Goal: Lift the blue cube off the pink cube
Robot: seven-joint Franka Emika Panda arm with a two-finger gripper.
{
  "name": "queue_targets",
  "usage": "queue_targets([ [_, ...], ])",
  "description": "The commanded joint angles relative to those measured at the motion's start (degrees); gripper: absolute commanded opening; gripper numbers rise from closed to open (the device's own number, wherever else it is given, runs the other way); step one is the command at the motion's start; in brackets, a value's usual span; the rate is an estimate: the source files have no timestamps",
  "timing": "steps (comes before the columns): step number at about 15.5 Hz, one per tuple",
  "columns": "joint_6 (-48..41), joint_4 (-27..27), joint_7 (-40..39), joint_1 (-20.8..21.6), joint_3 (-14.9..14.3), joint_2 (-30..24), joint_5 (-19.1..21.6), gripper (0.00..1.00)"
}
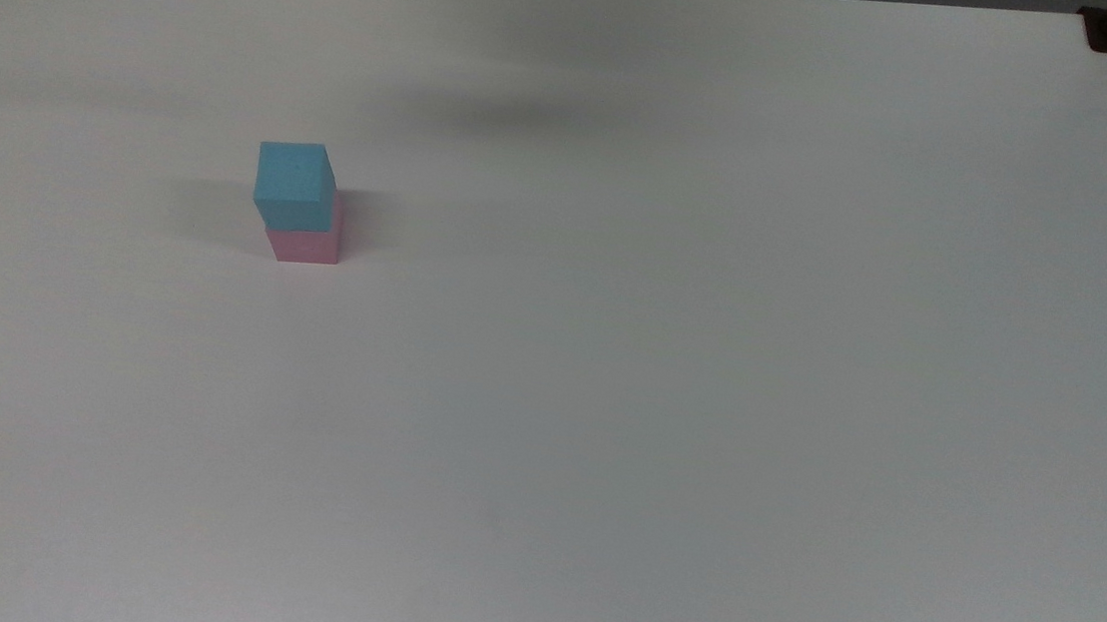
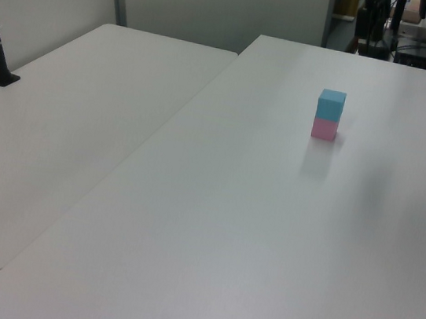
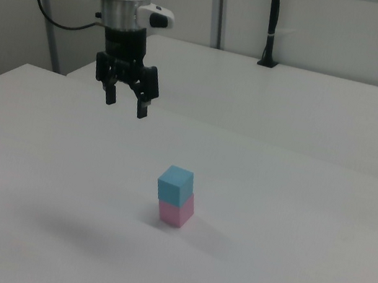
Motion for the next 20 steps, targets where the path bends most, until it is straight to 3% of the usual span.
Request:
queue_targets([
  [1, 2.8, -0.2, -5.5, -2.7, 0.4, 2.6, -0.8, 1.0],
  [6, 9.3, 0.1, -13.9, -5.2, -1.8, 9.6, -1.1, 1.0],
  [12, 16.0, -0.7, -14.7, -5.1, -1.9, 16.2, -3.1, 1.0],
  [20, 17.6, -2.4, -13.9, -3.7, -1.1, 18.1, -2.7, 1.0],
])
